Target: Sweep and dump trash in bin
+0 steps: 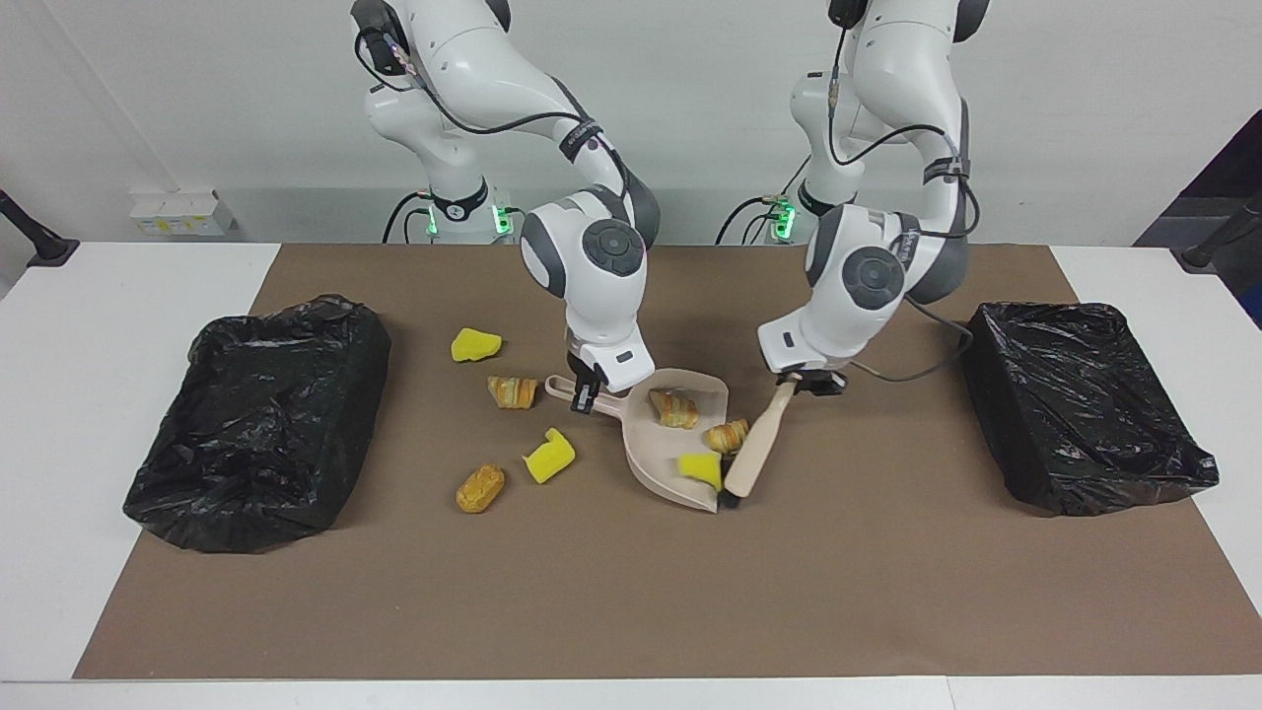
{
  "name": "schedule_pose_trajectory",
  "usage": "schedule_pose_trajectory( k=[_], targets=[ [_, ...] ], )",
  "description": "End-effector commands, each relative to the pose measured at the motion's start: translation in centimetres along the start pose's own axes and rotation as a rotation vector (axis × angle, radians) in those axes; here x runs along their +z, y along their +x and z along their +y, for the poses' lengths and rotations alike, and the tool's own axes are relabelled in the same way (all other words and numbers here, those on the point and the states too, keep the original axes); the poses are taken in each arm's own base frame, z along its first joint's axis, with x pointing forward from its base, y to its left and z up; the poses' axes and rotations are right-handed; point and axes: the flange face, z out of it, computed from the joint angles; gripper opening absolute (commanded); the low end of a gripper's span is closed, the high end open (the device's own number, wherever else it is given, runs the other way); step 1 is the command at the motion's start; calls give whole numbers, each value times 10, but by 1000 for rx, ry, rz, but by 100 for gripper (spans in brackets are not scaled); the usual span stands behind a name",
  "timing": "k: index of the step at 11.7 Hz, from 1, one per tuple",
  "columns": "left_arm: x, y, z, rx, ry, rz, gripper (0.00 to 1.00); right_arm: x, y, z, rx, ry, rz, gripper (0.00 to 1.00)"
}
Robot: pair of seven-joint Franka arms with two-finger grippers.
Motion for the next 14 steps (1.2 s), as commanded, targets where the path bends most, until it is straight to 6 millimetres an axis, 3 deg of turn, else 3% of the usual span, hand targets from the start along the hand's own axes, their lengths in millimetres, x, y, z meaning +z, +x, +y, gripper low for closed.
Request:
schedule_pose_trajectory(
  k=[1, 3, 5, 9, 11, 14],
  targets=[
    [-8, 0, 38, -118, -35, 27, 0, 5, -2, 4, 21, -22, -7, 0],
    [-15, 1, 41, -134, -33, 39, 0, 1, -4, 9, 32, -20, 5, 0],
    [-22, -2, 46, -140, -32, 44, 0, -12, -23, 23, 56, -35, 18, 0],
    [-18, 0, 77, -449, -23, 56, 0, -46, -64, 45, 34, -34, 68, 0],
    [-9, -7, 103, -587, -18, 66, 0, -58, -106, 65, -6, -18, 94, 0],
    [19, -52, 160, -682, 26, 90, 0, -78, -172, 94, -98, 19, 120, 0]
  ],
)
